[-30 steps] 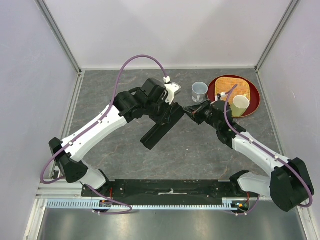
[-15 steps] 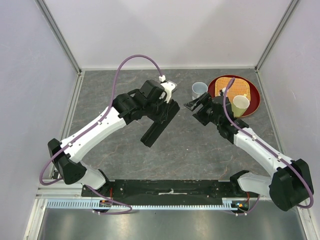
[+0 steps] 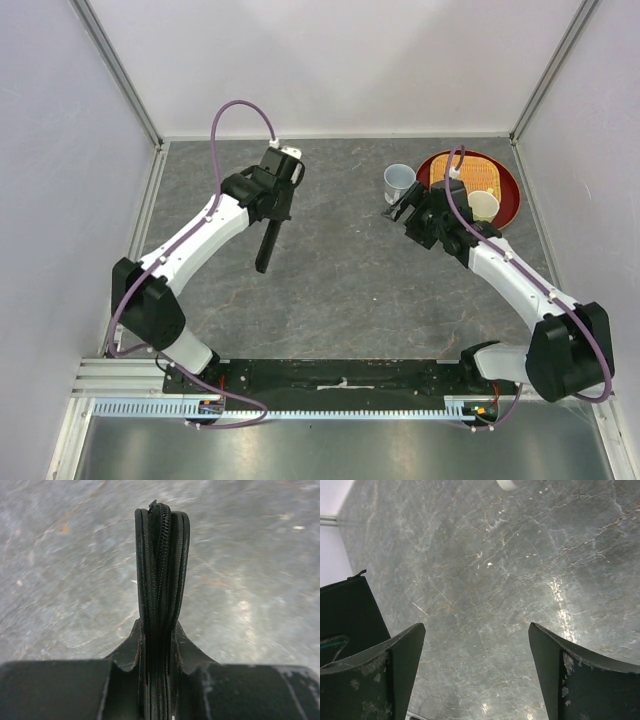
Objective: Sort the hair-cutting tools
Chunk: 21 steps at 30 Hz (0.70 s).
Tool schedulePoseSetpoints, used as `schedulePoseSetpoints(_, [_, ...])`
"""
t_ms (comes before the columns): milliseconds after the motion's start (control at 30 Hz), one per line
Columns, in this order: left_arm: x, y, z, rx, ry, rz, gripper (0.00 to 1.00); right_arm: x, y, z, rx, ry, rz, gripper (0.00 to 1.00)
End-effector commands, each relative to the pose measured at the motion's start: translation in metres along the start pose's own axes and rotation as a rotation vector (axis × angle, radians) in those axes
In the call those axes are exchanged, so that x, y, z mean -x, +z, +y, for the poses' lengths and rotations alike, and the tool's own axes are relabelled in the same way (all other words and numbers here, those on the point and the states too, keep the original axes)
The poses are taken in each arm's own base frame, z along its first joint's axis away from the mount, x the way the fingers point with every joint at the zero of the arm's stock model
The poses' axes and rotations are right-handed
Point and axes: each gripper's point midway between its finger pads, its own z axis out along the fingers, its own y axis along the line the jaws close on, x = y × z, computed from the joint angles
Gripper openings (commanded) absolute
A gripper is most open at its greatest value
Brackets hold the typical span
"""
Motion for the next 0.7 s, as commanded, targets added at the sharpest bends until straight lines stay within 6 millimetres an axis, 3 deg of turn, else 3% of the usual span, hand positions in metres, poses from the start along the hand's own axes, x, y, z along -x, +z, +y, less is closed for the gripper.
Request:
schedulePoseSetpoints(0, [0.009, 0.027, 0.05, 0.183, -0.037, -0.052, 0.04, 0.012, -0.003, 0.011, 0.025, -0.039, 0.027, 0.92])
schedulePoseSetpoints(200, [-0.022, 0.068, 0.095, 0.442, 0.022, 0.07, 0.09, 0.033, -0.009, 0.018, 0.04, -0.083, 0.006, 0.92])
schedulePoseSetpoints(333, [-0.03, 0.086, 0.106, 0.484, 0.029, 0.116, 0.14, 0.039, -0.011, 0.018, 0.037, -0.087, 0.003, 0.92])
schedulePoseSetpoints(500, [-0.04, 0.103, 0.1, 0.443, 0.06, 0.177, 0.42, 0.043, -0.015, 0.011, 0.026, -0.08, -0.007, 0.92])
schedulePoseSetpoints(667, [-0.024, 0.09, 0.091, 0.376, -0.002, 0.117, 0.78, 0.049, -0.02, 0.007, 0.015, -0.086, -0.026, 0.93])
